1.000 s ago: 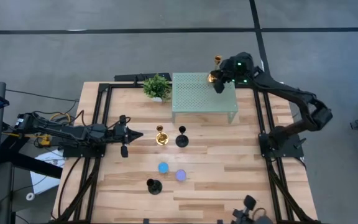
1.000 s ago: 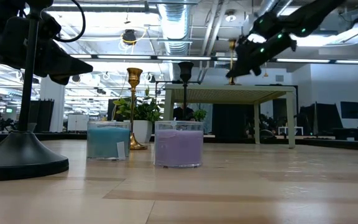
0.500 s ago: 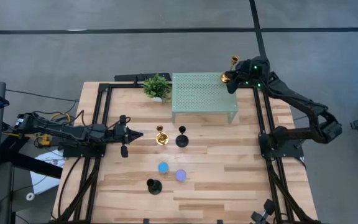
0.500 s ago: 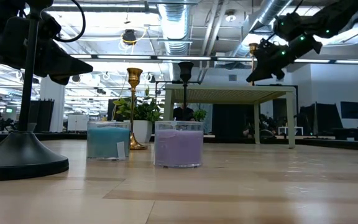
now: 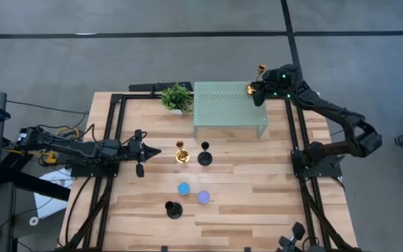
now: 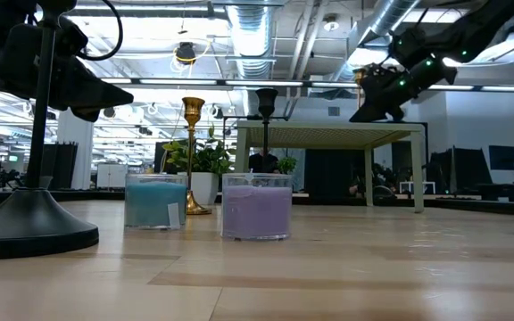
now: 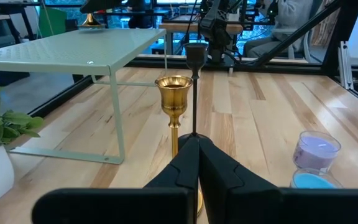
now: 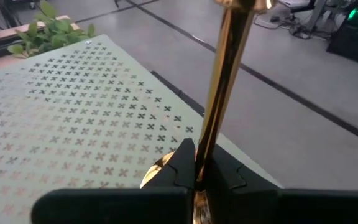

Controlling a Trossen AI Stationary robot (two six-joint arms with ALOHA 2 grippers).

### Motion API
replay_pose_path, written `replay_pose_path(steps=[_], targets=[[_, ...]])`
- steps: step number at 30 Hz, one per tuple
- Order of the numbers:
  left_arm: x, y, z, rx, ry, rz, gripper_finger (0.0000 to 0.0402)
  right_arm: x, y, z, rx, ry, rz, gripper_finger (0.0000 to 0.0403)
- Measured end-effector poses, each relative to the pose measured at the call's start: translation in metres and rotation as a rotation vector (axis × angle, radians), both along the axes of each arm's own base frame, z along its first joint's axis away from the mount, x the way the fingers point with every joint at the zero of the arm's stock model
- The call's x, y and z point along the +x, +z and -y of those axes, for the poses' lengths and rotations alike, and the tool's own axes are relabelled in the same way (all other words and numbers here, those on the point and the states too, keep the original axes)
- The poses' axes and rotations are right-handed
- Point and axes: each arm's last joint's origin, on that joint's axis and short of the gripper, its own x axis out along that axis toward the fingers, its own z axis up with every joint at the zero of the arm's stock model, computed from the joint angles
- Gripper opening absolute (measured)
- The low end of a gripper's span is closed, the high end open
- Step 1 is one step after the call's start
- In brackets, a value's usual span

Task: Pick & Place candle stick holders
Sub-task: Put the right golden candle holder on the shelf

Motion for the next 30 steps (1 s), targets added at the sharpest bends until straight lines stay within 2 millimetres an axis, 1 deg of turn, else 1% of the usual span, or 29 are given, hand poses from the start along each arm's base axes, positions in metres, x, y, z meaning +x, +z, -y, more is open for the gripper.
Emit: replay_pose_path(steps=[8, 17, 25, 30], targets=[[0.0000, 0.0000, 0.0000, 0.000, 0.000, 0.000, 0.0008, 0.0021, -0.0068, 0.0037, 0.021, 0.002, -0.013, 0.0004], [0.0000, 0.0000, 0.0000, 0.000, 0.000, 0.000, 0.0008, 0.0023, -0.0071, 0.0035, 0.018, 0.006, -0.019, 0.0006], [0.0000, 0.0000, 0.0000, 0.000, 0.000, 0.000, 0.0008, 0.0019, -0.0080, 0.0030, 0.028, 0.007, -0.027, 0.0081], [0.0000, -0.0001, 0.0000, 0.000, 0.000, 0.000, 0.0008, 0.0019, -0.0081, 0.0027, 0.030, 0.007, -0.028, 0.0101]])
